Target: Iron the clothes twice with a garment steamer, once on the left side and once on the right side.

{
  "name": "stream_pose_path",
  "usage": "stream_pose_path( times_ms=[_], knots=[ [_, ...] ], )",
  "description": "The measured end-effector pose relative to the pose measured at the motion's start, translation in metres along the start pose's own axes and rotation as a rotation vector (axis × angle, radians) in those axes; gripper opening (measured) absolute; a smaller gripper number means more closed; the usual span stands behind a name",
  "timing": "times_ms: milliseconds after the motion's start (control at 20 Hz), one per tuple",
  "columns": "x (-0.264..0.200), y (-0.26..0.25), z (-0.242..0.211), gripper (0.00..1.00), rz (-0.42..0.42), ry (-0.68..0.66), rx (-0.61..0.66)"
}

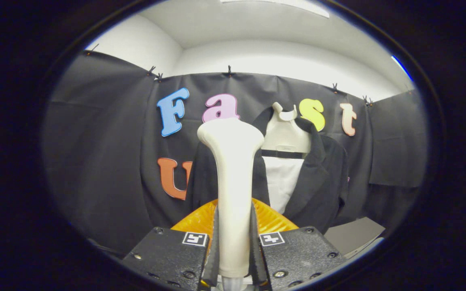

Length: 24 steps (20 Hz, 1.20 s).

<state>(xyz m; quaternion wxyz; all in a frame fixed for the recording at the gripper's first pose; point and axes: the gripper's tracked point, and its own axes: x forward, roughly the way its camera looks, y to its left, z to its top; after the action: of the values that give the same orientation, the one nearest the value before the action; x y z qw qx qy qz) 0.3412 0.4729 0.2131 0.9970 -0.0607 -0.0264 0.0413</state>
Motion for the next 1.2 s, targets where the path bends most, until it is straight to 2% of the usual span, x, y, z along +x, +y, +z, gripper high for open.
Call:
stream_pose_path(
  times_ms=[350,1200],
  knots=[
    [0.026,-0.001,-0.035,0.34,-0.056,0.067,-0.041],
    [0.002,-0.02,-0.138,0.34,-0.054,0.218,-0.005]
  ],
)
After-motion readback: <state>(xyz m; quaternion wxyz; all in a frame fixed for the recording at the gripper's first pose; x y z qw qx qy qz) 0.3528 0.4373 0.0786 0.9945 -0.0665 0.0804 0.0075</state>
